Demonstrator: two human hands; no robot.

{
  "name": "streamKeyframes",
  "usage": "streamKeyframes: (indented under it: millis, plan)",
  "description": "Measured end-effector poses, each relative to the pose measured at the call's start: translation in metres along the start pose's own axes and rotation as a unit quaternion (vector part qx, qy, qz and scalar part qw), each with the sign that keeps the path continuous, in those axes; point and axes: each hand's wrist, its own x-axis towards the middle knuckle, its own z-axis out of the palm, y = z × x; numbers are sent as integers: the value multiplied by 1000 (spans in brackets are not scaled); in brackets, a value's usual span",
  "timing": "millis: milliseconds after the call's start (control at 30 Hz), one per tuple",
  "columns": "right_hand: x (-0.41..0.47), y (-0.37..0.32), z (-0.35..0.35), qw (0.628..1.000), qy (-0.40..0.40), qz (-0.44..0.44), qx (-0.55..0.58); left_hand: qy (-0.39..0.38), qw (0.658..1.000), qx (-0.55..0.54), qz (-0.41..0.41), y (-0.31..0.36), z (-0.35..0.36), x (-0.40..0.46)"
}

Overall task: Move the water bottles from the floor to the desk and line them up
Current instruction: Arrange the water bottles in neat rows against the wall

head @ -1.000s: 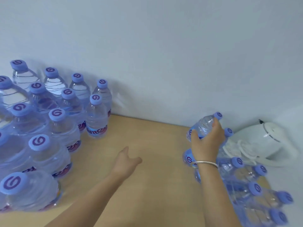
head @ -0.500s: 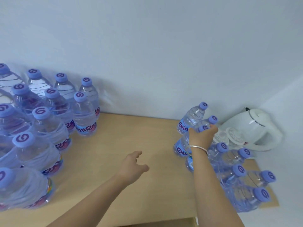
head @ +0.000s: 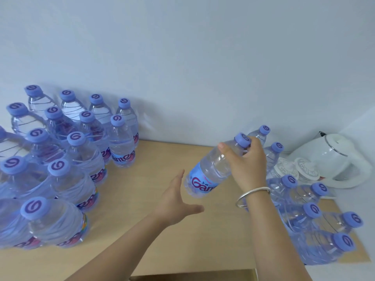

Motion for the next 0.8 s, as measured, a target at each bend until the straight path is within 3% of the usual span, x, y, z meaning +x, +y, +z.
streamKeyframes:
  millis: [100,200,467,567,700,800]
  plan:
    - [-10,-21,15,997,-35,-10,72,60,990,-123,26,2,-9,-4]
    - [-19,-36,30,989,-79,-8,125,108,982,-151,28,3,-27,-17]
    - [-25,-39,59,914,-337,54,219,-54,966,-247,51,10,-72,-54]
    - [-29,-43,72,922,-321,57,208,-62,971,-227,39,6,-77,-61]
    - [-36,-53,89,945,-293,37,141,32,984,-176,16,-3,-79,-68]
    - [-34,-59,95,928,-360,38,91,17,980,-198,3,-9,-87,-74]
